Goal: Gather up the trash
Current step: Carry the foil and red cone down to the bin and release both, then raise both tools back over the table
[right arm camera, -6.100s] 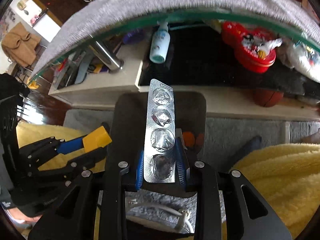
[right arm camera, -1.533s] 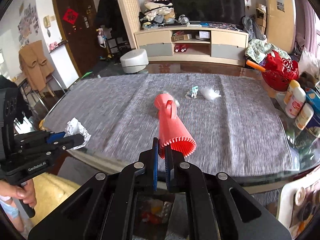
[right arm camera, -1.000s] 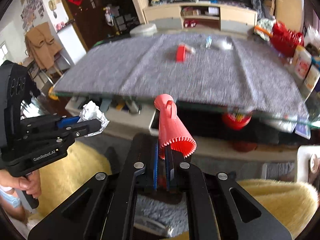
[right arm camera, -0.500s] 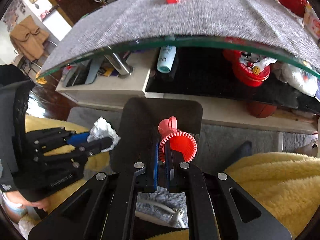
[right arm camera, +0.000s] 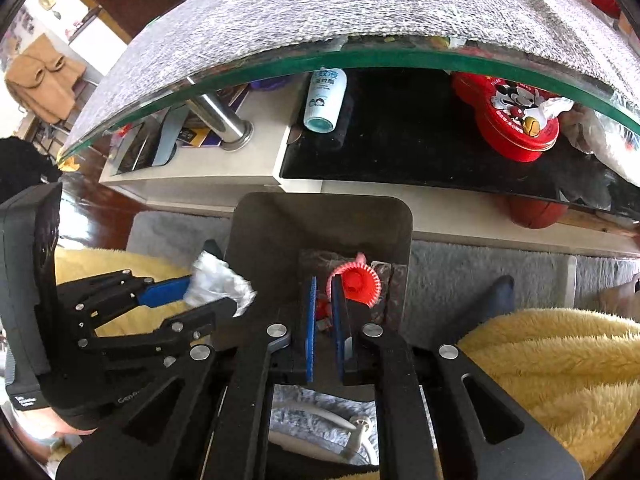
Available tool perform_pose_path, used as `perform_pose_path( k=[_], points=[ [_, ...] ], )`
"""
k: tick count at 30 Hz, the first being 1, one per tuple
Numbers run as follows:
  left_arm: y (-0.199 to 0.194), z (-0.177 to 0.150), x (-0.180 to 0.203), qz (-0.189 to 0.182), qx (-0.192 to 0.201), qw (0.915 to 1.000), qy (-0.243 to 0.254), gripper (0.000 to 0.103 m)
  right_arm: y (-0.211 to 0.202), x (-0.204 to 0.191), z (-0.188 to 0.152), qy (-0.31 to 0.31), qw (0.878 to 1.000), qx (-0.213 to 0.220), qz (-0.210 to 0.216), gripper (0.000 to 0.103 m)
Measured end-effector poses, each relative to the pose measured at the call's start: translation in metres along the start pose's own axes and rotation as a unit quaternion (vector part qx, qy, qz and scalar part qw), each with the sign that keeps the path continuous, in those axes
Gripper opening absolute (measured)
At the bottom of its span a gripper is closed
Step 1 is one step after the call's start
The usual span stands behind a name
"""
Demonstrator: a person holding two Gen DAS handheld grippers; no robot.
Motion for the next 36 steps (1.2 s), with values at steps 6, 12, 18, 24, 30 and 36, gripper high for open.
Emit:
perform_pose_path(
  k=[6, 12, 18, 24, 30, 36],
  points=[
    [-0.005, 0.005, -0.008, 0.009, 0.004, 0.9999, -0.005, 0.059, -0.009, 0.016, 0.01, 0.021, 1.0, 0.016, -0.01, 0.05],
    [-0.028, 0.023, -0.008, 0.011, 0.032, 0.9994, -0.003, 0.074, -0.029, 0.035, 0.03, 0.038, 0.998, 0.045, -0.031, 0.076],
    [-0.058, 0.056, -0.003, 0.006, 0.068, 0.9977, 0.002, 0.078, -0.056, 0.05, 0.059, 0.056, 0.995, 0.079, -0.033, 0.085],
    [-0.077, 0.098, 0.002, 0.005, 0.095, 0.9955, 0.005, 0.078, -0.077, 0.064, 0.095, 0.057, 0.992, 0.108, -0.045, 0.085],
    [-0.081, 0.148, 0.01, -0.004, 0.109, 0.994, 0.006, 0.078, -0.09, 0.083, 0.144, 0.059, 0.988, 0.135, -0.054, 0.085],
    [-0.077, 0.199, 0.022, -0.002, 0.121, 0.9925, 0.016, 0.078, -0.092, 0.102, 0.192, 0.058, 0.984, 0.154, -0.062, 0.085]
  ],
)
Point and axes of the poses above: each gripper's, at about its wrist camera, not at the fingertips, and y roughly the way its jaws point, x to its right, z to its top, the point moved 10 cm from there along y, roughly the way its jaws point, and after that the axes turned 3 degrees about -y, right-handed, at the moved point
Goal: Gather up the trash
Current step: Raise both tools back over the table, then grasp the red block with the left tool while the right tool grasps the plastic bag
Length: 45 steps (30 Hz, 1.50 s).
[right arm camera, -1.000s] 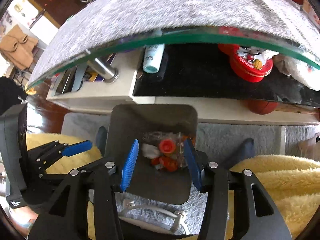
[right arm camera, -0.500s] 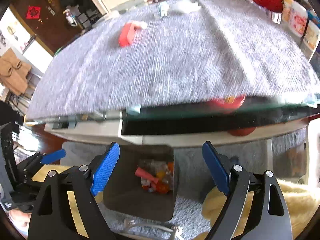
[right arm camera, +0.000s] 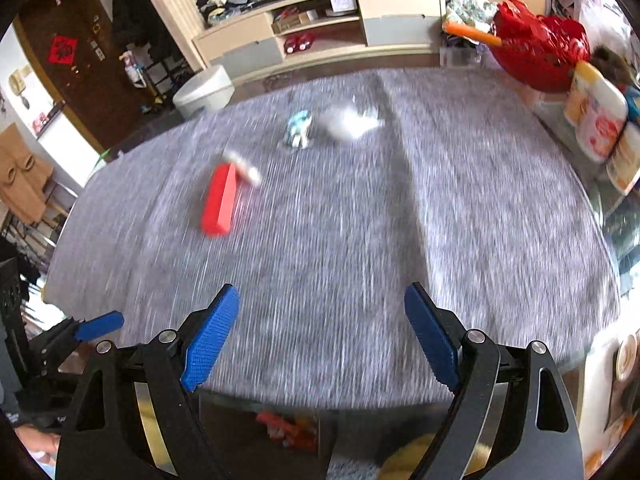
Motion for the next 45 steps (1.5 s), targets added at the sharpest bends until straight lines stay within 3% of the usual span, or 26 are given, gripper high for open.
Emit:
perform_pose_path(
  k=[9, 14, 25, 28, 32, 45],
  points=[
    [0.037, 0.054, 0.014, -0.003, 0.001, 1.0, 0.002, 0.077, 0.048, 0.021, 0.065, -0.026, 0.999, 0.01, -0.028, 0.085],
    [0.062, 0.071, 0.019, 0.0, -0.01, 0.9999, 0.01, 0.055, 0.072, 0.027, 0.08, -0.04, 0.999, 0.001, -0.027, 0.05],
    [0.09, 0.105, 0.021, 0.018, -0.002, 0.9996, 0.023, 0.044, 0.1, 0.026, 0.107, -0.049, 0.999, 0.011, -0.018, 0.047],
    [0.093, 0.112, 0.02, 0.022, 0.001, 0.9995, 0.023, 0.038, 0.109, 0.024, 0.111, -0.051, 0.999, 0.005, -0.016, 0.037],
    [0.093, 0.116, 0.016, 0.018, 0.003, 0.9997, 0.018, 0.027, 0.111, 0.024, 0.114, -0.048, 0.999, 0.009, -0.011, 0.029],
    [0.075, 0.081, 0.019, 0.02, -0.001, 0.9988, 0.044, 0.021, 0.052, 0.021, 0.091, -0.035, 0.999, 0.038, -0.008, 0.025]
  ],
)
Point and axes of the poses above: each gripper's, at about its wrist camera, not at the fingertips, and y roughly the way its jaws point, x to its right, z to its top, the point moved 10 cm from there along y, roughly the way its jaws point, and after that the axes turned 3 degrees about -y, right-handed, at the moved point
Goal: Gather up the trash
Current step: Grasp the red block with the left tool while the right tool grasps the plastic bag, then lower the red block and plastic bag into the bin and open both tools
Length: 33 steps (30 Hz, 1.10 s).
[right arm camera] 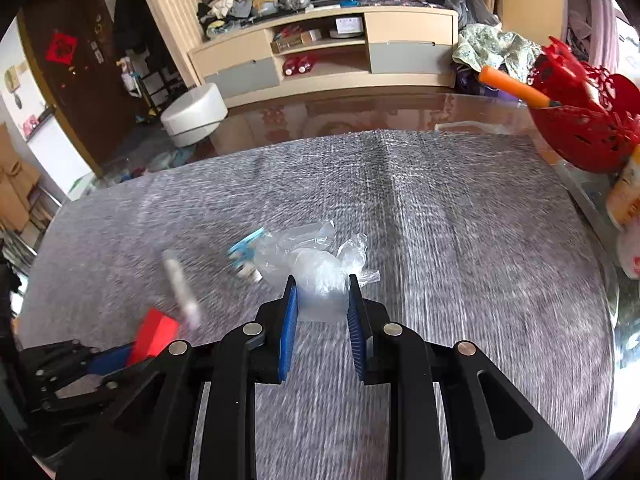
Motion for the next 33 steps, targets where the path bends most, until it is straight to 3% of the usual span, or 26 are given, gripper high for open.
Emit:
perform_pose_path(
  k=[9, 19, 25, 33],
  points=[
    [-0.036, -0.063, 0.001, 0.003, -0.008, 1.0, 0.001, 0.019, -0.069, -0.033, -0.036, -0.006, 0.999, 0.019, 0.031, 0.025],
    [-0.11, -0.118, -0.006, 0.008, 0.03, 0.9994, -0.016, 0.02, -0.123, -0.077, -0.096, -0.019, 0.998, 0.019, 0.058, 0.025],
    [-0.128, -0.162, -0.004, 0.009, 0.025, 0.9996, -0.013, 0.02, -0.132, -0.102, -0.143, -0.039, 0.997, -0.004, 0.066, 0.025],
    [-0.122, -0.219, -0.006, -0.002, -0.001, 0.9996, -0.028, 0.02, -0.125, -0.114, -0.207, -0.044, 0.995, -0.049, 0.069, 0.025]
  ],
)
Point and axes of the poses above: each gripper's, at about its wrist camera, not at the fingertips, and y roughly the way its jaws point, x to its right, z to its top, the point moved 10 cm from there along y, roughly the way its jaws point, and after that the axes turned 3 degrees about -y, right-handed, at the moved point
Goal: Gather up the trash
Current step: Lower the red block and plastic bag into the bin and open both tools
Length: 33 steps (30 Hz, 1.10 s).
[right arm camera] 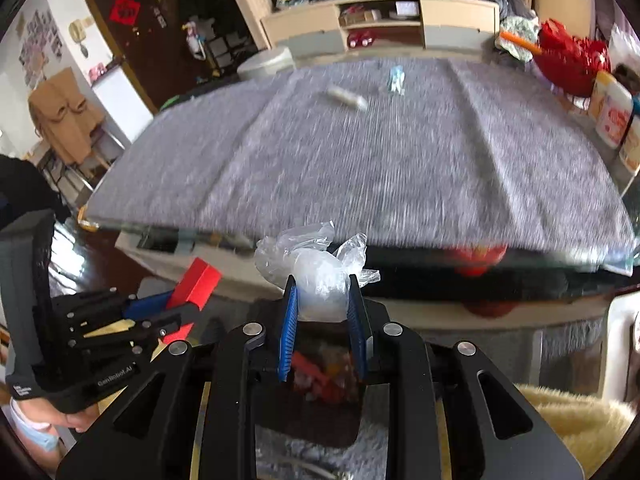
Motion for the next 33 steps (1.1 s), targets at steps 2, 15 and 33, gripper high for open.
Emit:
perform_pose_path(
  k=[2, 15, 33],
  points=[
    [0.002, -0.01, 0.001, -0.001, -0.006, 1.0, 0.001, 0.02, 0.006, -0.003, -0.014, 0.004, 1.0, -0.011, 0.002, 0.025],
    [0.042, -0.074, 0.002, -0.022, -0.072, 0.9971, -0.013, 0.02, 0.046, -0.009, -0.074, 0.015, 0.997, -0.077, 0.001, 0.025],
    [0.049, -0.07, -0.014, -0.006, -0.08, 0.9963, -0.031, 0.055, 0.068, -0.006, -0.081, 0.04, 0.993, -0.111, 0.006, 0.054]
  ],
)
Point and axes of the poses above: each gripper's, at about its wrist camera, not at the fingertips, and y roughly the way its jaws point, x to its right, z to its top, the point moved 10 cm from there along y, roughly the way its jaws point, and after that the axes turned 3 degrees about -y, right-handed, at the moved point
